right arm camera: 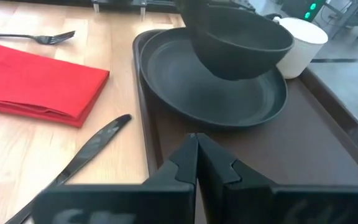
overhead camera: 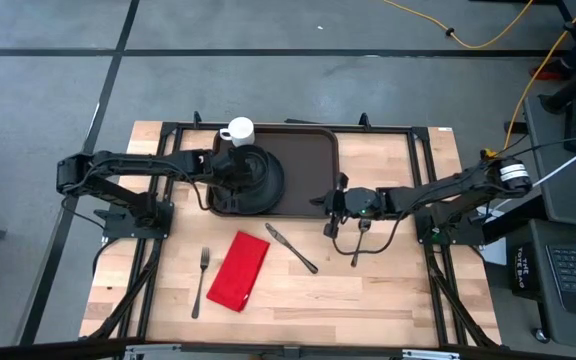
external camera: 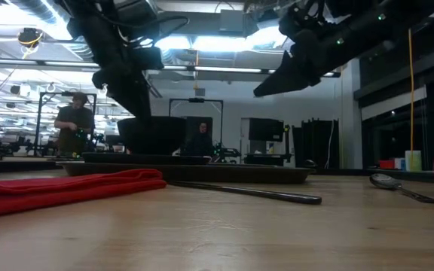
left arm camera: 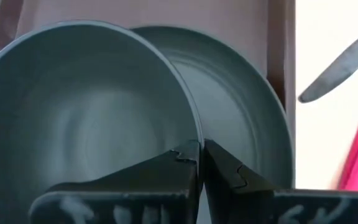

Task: Set up tray
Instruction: Put the black bowl on the black plate

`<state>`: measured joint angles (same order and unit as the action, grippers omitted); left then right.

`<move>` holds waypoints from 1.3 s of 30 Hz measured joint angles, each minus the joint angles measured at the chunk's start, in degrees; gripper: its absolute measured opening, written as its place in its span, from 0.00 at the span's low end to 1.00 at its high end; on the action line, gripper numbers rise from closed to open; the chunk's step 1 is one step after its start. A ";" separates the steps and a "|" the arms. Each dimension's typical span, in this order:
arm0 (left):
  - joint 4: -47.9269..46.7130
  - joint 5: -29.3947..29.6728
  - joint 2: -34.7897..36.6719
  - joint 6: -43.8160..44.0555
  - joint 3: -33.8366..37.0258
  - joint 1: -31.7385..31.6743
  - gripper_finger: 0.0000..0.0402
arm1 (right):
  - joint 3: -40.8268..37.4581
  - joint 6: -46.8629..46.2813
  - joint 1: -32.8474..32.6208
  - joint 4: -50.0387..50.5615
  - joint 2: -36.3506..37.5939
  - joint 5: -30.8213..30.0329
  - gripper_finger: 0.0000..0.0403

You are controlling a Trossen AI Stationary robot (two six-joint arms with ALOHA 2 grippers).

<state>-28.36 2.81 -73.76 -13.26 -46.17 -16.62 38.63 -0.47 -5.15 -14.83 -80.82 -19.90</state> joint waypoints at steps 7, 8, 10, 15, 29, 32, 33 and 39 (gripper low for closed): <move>-0.06 1.13 -0.34 -0.59 -0.02 -0.15 0.00 | 0.00 0.94 0.00 -1.75 -0.55 0.02 0.02; -0.05 1.11 -0.68 -0.57 -0.02 -0.15 0.00 | 0.00 0.94 0.00 -1.76 -0.55 0.02 0.02; -0.60 1.40 -1.44 -0.57 -0.02 -0.26 0.00 | 0.00 0.94 0.00 -1.75 -0.55 0.02 0.02; -0.96 2.21 -4.75 -0.57 -0.01 -0.39 0.00 | 0.00 0.81 0.00 -1.74 -0.55 0.02 0.02; 0.14 2.03 -5.84 -0.47 -0.04 -0.37 0.02 | 0.00 0.79 0.00 -1.66 -0.55 0.02 0.02; 0.07 2.24 -5.84 0.64 -0.04 -0.37 0.04 | 0.00 0.78 0.00 -1.66 -0.55 0.02 0.02; 0.03 2.46 -5.84 1.09 -0.04 -0.37 0.05 | 0.00 0.78 0.00 -1.64 -0.55 0.02 0.02; 0.09 2.51 -5.84 3.36 -0.04 -0.37 0.08 | 0.00 0.76 0.00 -1.60 -0.55 0.02 0.02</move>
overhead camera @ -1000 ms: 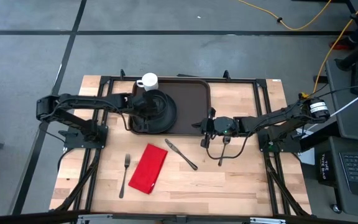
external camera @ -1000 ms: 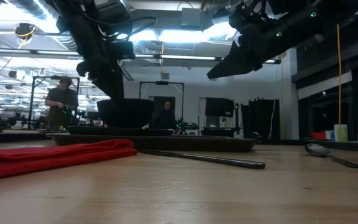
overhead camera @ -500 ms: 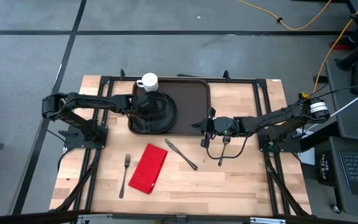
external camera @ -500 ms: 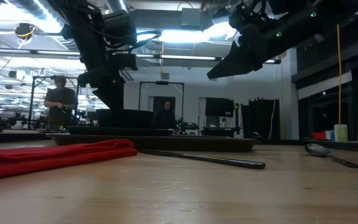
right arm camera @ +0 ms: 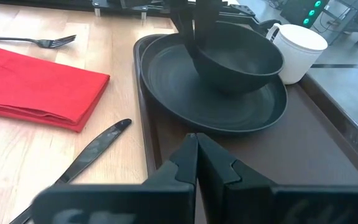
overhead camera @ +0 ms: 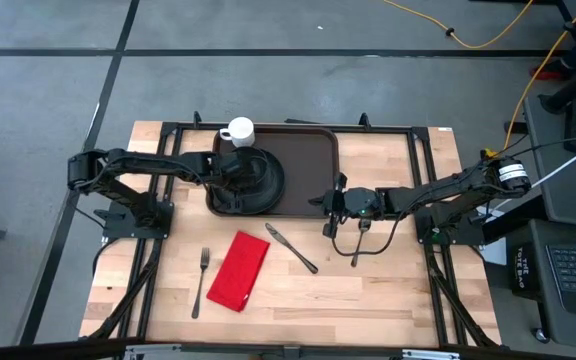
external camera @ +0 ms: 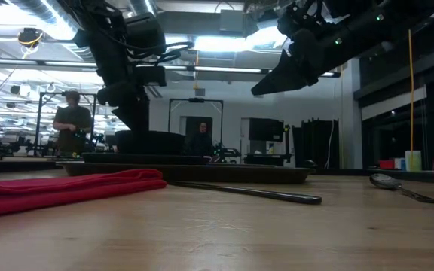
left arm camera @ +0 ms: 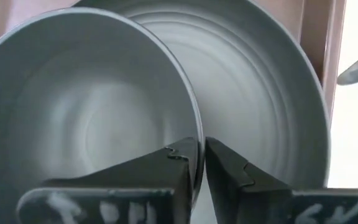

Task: Set up tray
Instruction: Put the black bowl on the black plate, then put the red napkin on the brown tray to the right of the black plate

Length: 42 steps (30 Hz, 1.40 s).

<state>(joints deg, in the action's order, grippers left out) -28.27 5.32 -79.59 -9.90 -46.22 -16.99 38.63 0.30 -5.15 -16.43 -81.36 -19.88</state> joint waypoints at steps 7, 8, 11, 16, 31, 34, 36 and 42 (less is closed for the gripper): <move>-0.22 -0.20 0.18 0.27 -0.22 0.00 0.15 | 0.00 0.00 0.00 0.00 0.00 0.00 0.02; -0.31 -0.21 0.38 0.27 -0.56 0.02 0.16 | 0.01 0.00 0.00 0.00 0.00 0.00 0.02; -0.26 -0.37 1.72 0.29 -1.59 0.02 0.20 | 0.02 -0.01 0.00 -0.02 0.00 0.00 0.02; -2.72 -0.35 3.79 1.35 -3.43 0.42 0.25 | 0.02 -0.13 0.00 -0.02 0.00 0.00 0.02; -8.27 9.95 6.67 8.31 -4.33 17.73 0.28 | 0.04 -3.06 -0.01 -0.07 0.00 0.00 0.02; -8.32 10.40 6.67 11.19 -4.33 22.22 0.28 | 0.04 -3.17 -0.01 -0.07 0.00 0.00 0.02; -8.44 11.24 6.67 14.09 -4.33 25.28 0.28 | 0.04 -3.57 -0.02 -0.09 0.00 -0.01 0.02; -9.23 11.63 6.67 25.95 -4.33 32.44 0.28 | 0.04 -6.67 0.00 -0.48 0.00 0.00 0.02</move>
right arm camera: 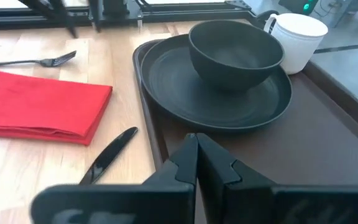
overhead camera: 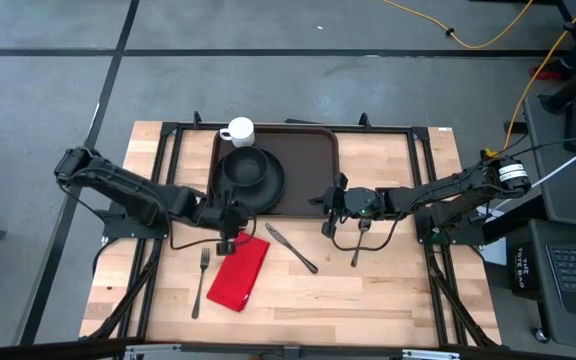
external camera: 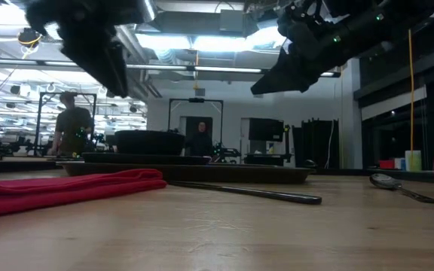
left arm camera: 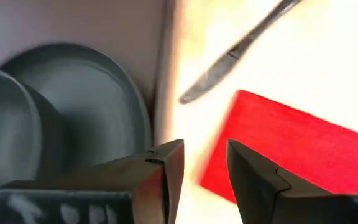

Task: Set up tray
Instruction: Put the red napkin on the brown tray to the right of the black plate

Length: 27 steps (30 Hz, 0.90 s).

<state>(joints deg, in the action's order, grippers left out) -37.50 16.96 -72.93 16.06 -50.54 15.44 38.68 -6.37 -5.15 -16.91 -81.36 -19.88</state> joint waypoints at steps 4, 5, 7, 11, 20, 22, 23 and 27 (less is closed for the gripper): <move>-3.42 -3.66 0.00 14.06 0.00 4.56 0.28 | 0.00 -0.63 -0.16 -0.09 -0.02 0.35 0.02; -4.15 -4.51 0.00 17.86 0.00 5.92 0.28 | 0.00 -0.85 -0.20 -0.09 0.00 0.70 0.02; -4.88 -5.03 0.00 24.89 0.00 8.92 0.28 | 0.00 -0.75 -0.28 -0.09 0.00 2.00 0.02; -4.21 -7.96 0.00 39.95 0.00 13.48 0.28 | 0.00 0.57 -0.30 -0.06 -0.02 3.07 0.02; -3.97 -8.89 -0.47 62.87 0.00 20.76 0.28 | 0.00 0.64 -0.30 -0.06 -0.02 3.06 0.02; -3.83 -9.09 -1.44 66.11 0.10 21.91 0.28 | 0.00 0.69 -0.28 -0.06 -0.02 3.06 0.02; -3.31 -9.85 -1.92 68.06 0.39 22.23 0.28 | 0.00 0.70 -0.28 -0.06 -0.02 3.06 0.02; 0.16 -14.51 -4.27 73.76 2.87 23.33 0.28 | 0.00 0.77 -0.28 -0.09 -0.02 3.06 0.02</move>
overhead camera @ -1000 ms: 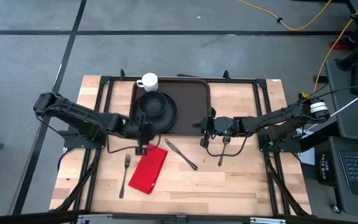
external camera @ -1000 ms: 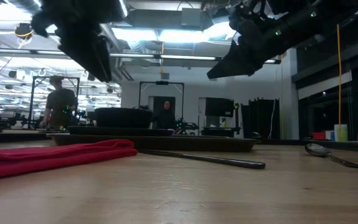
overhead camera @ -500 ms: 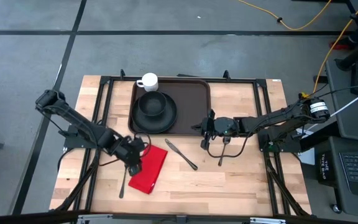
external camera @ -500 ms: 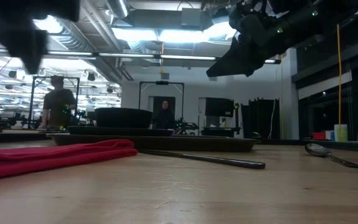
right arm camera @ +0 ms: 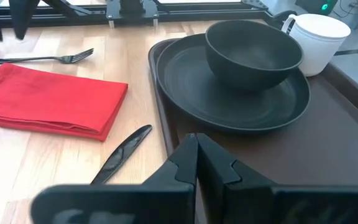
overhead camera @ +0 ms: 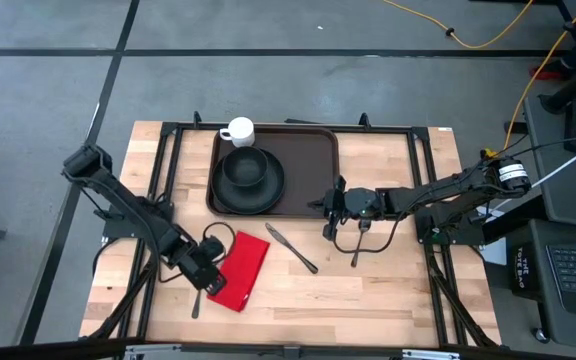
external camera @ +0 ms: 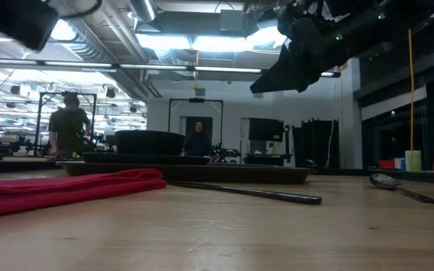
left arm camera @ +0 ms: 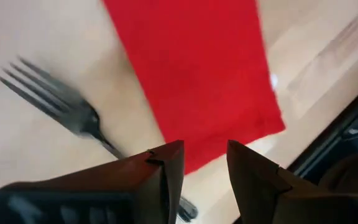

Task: Set up tray
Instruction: Put the red napkin on the brown tray to the right of the black plate

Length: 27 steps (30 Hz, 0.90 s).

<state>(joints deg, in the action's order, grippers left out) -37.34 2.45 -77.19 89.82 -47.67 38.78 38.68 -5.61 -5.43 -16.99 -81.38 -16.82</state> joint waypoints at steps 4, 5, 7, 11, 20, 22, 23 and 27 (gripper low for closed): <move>8.35 -1.11 -1.22 2.40 3.63 1.13 0.28 | 0.00 0.04 0.00 0.00 0.00 0.00 0.02; 10.61 -0.77 -1.41 2.78 4.66 1.37 0.28 | 0.00 0.04 0.00 0.00 0.00 0.00 0.02; 13.41 0.08 -1.64 4.00 6.16 1.75 0.28 | 0.00 0.00 0.00 0.00 0.00 0.84 0.02; 14.03 0.64 -1.74 7.92 8.22 2.67 0.28 | 0.00 -0.87 -0.02 0.00 0.00 4.46 0.02; 15.16 1.43 -1.74 12.66 9.81 5.95 0.28 | 0.00 -4.76 -2.32 -0.25 0.00 6.41 0.02; 15.15 1.46 -1.74 13.48 9.81 6.55 0.28 | 0.00 -4.74 -3.19 -0.85 0.00 6.40 0.02; 15.08 1.50 -1.74 13.82 9.81 6.76 0.28 | 0.00 -4.78 -3.65 -1.22 0.00 6.38 0.02; 14.89 2.81 -1.74 14.67 9.81 7.40 0.28 | 0.00 -5.97 -5.87 -2.56 0.01 5.24 0.02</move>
<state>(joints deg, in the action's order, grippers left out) -22.45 5.26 -78.94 104.49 -37.87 46.17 38.68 -11.57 -11.30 -19.56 -81.38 -11.58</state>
